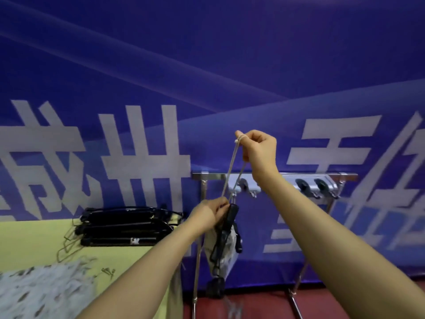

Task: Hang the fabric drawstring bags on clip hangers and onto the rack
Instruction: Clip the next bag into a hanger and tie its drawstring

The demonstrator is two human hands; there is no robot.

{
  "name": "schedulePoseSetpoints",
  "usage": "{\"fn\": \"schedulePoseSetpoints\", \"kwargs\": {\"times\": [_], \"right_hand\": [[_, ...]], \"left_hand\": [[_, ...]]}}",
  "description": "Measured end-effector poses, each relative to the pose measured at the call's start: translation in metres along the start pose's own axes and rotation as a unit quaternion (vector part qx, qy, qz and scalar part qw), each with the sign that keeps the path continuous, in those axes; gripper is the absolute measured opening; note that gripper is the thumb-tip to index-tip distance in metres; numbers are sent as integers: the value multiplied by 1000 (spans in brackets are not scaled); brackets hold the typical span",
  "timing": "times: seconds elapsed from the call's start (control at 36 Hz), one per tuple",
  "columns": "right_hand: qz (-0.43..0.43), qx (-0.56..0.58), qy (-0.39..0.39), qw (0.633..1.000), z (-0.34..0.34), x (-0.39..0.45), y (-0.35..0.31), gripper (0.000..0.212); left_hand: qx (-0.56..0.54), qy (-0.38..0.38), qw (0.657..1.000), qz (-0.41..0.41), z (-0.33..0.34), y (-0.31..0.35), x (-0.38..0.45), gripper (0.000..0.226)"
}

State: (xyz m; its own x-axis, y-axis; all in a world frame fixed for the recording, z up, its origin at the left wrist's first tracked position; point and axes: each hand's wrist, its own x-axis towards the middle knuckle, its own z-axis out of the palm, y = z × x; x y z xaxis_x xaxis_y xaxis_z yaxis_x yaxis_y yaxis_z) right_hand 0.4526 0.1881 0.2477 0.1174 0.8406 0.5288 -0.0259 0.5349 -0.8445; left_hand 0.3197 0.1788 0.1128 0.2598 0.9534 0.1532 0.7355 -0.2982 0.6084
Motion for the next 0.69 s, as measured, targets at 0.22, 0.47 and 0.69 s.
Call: {"fn": "schedulePoseSetpoints", "kwargs": {"times": [0.22,0.47,0.69], "right_hand": [[27,-23,-10,999,-66,9,30,35],[73,-99,-25,992,-115,9,60,36],[135,-185,-52,972,-147,-12,108,36]], "left_hand": [[128,-73,988,-40,49,42,29,29],[-45,-65,995,-64,84,69,49,24],[-83,-100,987,-91,116,75,59,24]]}}
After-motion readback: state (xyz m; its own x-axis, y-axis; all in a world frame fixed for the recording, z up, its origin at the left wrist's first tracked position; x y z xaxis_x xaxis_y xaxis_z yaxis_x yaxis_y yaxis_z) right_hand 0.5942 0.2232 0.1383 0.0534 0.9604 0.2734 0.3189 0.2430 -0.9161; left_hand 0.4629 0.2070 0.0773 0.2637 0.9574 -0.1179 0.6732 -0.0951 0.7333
